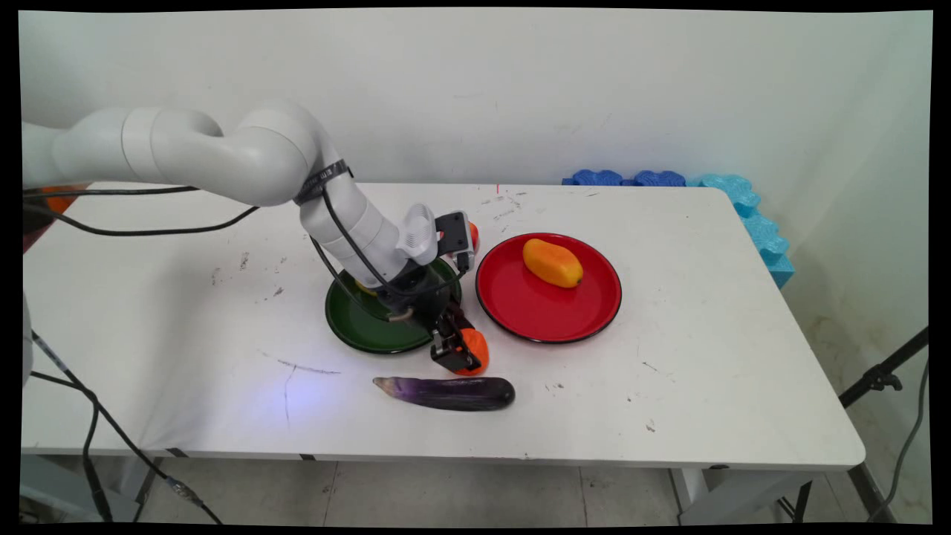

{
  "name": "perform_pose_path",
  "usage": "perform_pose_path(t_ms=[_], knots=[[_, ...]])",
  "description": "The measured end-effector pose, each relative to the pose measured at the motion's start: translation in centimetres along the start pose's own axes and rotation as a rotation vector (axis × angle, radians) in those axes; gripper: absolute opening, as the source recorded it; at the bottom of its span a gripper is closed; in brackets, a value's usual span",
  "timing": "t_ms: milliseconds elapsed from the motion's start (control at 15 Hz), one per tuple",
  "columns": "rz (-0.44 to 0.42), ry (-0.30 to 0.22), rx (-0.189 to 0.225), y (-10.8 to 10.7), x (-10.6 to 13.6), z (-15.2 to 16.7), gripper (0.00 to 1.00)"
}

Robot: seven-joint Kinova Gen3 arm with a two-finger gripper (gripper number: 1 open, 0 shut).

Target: Place the picked object on the table

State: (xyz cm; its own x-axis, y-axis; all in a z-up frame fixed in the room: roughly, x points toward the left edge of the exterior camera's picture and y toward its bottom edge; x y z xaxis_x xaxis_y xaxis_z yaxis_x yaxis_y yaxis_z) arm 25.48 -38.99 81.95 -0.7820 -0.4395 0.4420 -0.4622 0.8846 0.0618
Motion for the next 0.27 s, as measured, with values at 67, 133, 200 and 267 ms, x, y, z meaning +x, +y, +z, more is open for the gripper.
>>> perform_pose_path(t_ms=[67, 133, 200, 267], knots=[[0.0, 0.001, 0.0, 0.01, 0.0, 0.04, 1.0], [0.001, 0.003, 0.001, 0.01, 0.02, 0.09, 1.0], [0.002, 0.005, 0.001, 0.01, 0.04, 0.11, 1.0], [0.004, 0.008, 0.002, 0.01, 0.1, 0.13, 1.0]])
